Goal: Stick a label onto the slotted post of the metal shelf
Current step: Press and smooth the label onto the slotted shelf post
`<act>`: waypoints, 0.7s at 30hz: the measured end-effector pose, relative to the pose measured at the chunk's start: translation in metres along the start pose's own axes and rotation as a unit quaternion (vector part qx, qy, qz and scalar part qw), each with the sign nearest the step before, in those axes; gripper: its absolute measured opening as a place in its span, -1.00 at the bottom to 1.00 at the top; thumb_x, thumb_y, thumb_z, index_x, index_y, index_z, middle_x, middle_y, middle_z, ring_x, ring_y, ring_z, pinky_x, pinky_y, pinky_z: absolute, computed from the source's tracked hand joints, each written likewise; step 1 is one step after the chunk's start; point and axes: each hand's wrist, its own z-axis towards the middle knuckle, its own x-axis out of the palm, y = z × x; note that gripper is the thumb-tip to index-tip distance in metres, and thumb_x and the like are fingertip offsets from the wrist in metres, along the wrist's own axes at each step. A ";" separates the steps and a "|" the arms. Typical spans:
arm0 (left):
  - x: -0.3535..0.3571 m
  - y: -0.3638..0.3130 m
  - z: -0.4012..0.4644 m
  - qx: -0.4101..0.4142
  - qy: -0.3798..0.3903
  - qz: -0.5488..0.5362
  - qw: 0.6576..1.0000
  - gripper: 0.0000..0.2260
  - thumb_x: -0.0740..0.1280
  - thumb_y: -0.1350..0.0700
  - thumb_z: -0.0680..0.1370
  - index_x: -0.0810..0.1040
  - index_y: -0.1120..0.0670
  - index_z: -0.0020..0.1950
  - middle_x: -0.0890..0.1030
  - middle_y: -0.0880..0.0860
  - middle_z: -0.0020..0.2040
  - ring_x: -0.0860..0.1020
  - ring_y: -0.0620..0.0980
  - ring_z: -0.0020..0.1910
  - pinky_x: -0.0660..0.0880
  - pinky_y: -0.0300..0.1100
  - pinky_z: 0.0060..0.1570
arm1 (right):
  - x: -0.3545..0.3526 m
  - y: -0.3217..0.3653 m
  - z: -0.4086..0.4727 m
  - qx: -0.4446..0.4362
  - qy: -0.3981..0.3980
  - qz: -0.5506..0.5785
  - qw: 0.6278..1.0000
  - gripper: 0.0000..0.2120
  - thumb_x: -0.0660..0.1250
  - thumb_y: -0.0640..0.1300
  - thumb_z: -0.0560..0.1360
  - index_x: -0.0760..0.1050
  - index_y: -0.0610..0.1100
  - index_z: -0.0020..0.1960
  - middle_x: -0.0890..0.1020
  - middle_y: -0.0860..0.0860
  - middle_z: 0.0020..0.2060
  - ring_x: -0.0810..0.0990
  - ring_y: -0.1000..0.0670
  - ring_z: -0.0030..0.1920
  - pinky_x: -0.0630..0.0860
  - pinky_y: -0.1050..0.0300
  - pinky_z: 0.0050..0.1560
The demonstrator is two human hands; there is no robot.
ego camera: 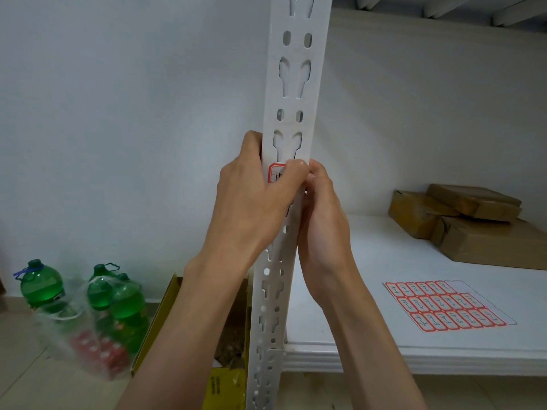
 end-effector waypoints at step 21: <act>0.000 -0.005 0.000 -0.036 0.050 -0.077 0.995 -0.93 0.23 0.05 0.59 0.38 0.01 0.03 0.53 -0.07 -0.21 0.52 -0.25 -0.32 0.47 -0.37 -0.38 | 0.002 0.002 -0.002 -0.001 0.005 -0.010 1.000 -0.71 0.09 -0.05 0.68 0.53 -0.09 0.24 0.69 -0.04 0.08 0.67 0.11 0.03 0.59 0.15 0.08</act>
